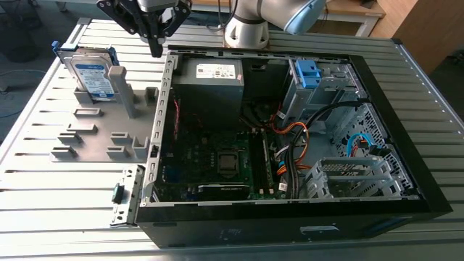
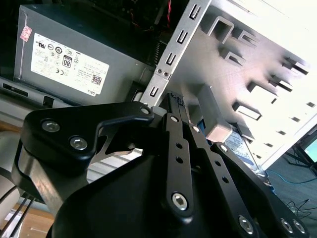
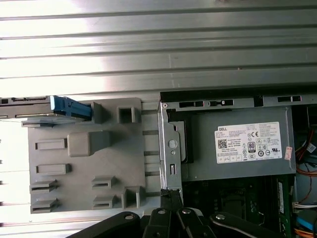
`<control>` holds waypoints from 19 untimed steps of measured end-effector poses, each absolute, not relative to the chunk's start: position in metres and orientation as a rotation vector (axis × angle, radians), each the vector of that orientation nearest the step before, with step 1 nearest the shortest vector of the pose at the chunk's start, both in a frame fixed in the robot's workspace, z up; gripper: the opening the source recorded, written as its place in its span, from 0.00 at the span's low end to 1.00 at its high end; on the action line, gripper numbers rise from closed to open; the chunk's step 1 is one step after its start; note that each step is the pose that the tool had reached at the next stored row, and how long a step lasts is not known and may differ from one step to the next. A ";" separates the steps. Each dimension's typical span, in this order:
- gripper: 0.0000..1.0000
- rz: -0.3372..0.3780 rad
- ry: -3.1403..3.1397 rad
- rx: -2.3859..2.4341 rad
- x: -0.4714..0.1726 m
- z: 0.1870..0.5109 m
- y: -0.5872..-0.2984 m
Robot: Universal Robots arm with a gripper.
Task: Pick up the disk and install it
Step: 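Reach for the disk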
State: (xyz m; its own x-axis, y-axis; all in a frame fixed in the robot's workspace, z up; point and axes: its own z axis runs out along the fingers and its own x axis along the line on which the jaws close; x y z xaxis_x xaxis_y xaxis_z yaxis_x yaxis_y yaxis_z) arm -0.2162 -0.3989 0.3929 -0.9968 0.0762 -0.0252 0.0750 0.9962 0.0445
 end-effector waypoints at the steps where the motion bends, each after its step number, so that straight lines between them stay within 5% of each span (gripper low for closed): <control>1: 0.11 0.068 3.112 0.118 -0.217 0.393 -0.399; 19: 0.11 0.068 3.112 0.118 -0.228 0.393 -0.399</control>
State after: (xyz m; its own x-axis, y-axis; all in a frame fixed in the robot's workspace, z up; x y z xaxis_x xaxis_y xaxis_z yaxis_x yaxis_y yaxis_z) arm -0.2276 -0.3989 0.3928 -0.9968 0.0763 -0.0252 0.0751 0.9962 0.0444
